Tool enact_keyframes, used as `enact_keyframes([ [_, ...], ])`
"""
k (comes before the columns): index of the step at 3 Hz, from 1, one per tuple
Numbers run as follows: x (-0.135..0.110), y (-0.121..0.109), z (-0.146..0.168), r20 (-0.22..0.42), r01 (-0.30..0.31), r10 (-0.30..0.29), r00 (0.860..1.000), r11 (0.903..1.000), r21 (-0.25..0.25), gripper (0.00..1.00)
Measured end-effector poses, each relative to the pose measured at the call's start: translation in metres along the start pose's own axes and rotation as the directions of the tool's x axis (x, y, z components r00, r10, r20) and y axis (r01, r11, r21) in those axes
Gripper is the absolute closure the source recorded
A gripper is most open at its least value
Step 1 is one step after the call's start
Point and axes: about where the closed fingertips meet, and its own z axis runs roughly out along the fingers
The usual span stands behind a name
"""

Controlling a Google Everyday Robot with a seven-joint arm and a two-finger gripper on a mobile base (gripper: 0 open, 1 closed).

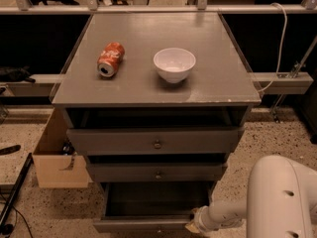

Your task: Open bottom drawer

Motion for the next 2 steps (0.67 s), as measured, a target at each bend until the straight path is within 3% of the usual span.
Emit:
enact_keyframes([
  [2,0.0101,0.0161,-0.0062,-0.002,-0.009,0.009,1.000,0.9999,-0.013,1.00],
])
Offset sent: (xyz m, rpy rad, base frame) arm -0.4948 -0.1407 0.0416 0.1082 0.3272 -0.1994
